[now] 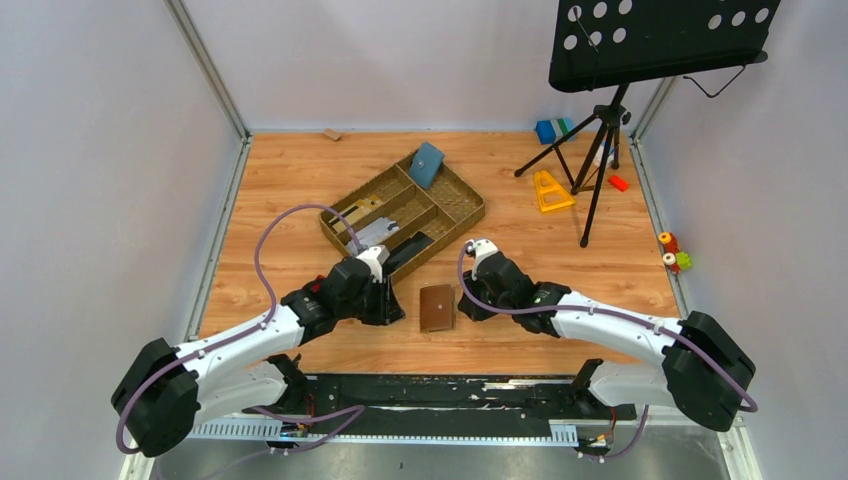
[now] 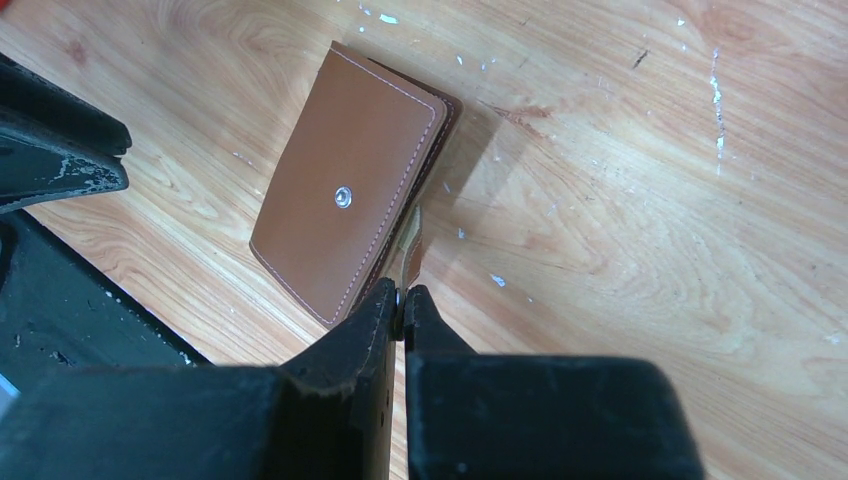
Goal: Take the credit cards out of the card holder
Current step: Open the card holder at the center of the board, then remove the credit card from the card holder.
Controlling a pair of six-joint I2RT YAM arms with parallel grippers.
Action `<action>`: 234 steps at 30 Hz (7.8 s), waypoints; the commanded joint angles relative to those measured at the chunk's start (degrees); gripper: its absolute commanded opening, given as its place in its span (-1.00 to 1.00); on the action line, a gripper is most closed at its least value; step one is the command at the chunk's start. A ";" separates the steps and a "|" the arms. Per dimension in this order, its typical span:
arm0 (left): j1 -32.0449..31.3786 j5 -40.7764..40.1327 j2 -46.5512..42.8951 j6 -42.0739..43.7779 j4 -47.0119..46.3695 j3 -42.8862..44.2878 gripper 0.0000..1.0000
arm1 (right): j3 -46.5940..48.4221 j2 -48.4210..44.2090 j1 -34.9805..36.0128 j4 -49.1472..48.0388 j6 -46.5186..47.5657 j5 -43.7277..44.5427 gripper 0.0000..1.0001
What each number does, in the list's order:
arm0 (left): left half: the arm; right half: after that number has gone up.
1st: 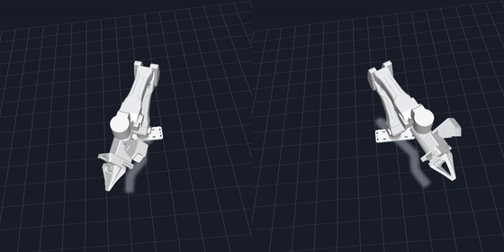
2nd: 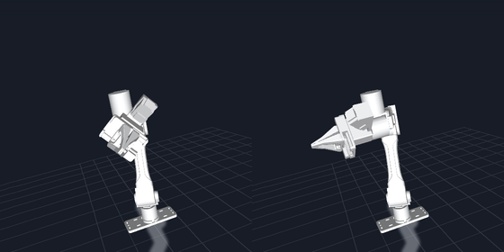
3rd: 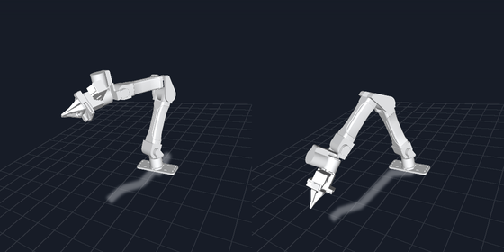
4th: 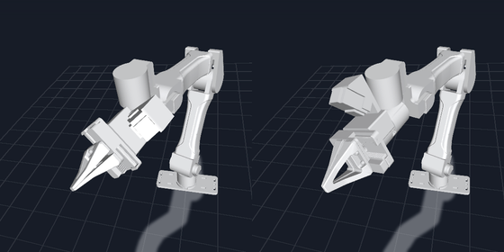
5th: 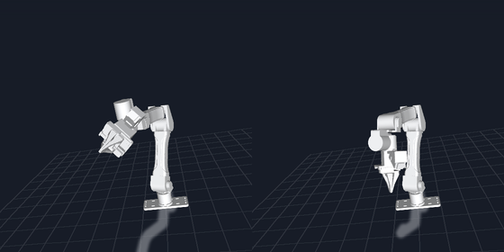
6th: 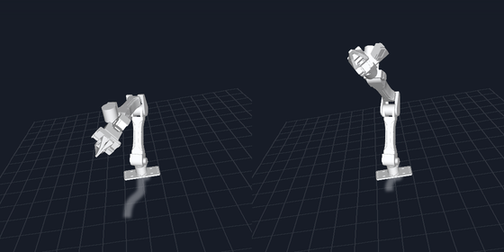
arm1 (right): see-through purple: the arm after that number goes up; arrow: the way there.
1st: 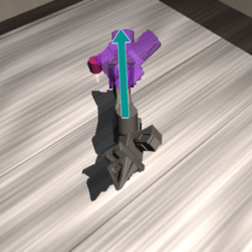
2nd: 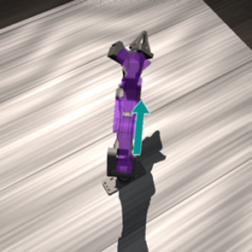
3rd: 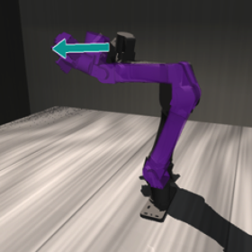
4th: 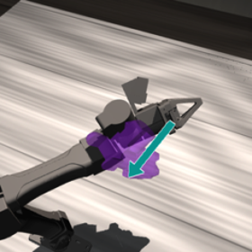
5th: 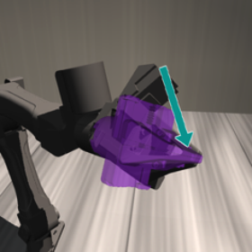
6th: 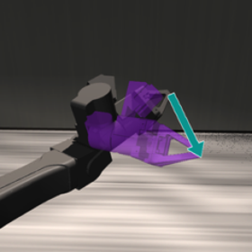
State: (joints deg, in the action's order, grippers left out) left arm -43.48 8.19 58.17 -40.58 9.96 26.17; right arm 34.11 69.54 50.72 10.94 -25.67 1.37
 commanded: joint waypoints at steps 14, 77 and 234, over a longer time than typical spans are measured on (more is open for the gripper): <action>0.14 -0.86 -4.18 0.81 0.67 -1.39 -0.20 | 0.55 -1.82 -2.39 -3.48 1.83 -5.88 -1.00; -2.41 -8.88 0.35 2.74 1.40 1.18 -1.00 | -2.81 -0.02 -6.55 -10.15 -3.98 -14.46 -0.95; -1.69 9.09 -7.85 -9.91 -37.00 -14.34 1.00 | -5.47 -8.12 -3.87 -11.17 -14.73 -10.26 -1.00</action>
State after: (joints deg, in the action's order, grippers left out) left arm -45.01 14.06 51.75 -48.82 -16.32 12.82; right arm 28.12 63.22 47.07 0.43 -40.21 -9.43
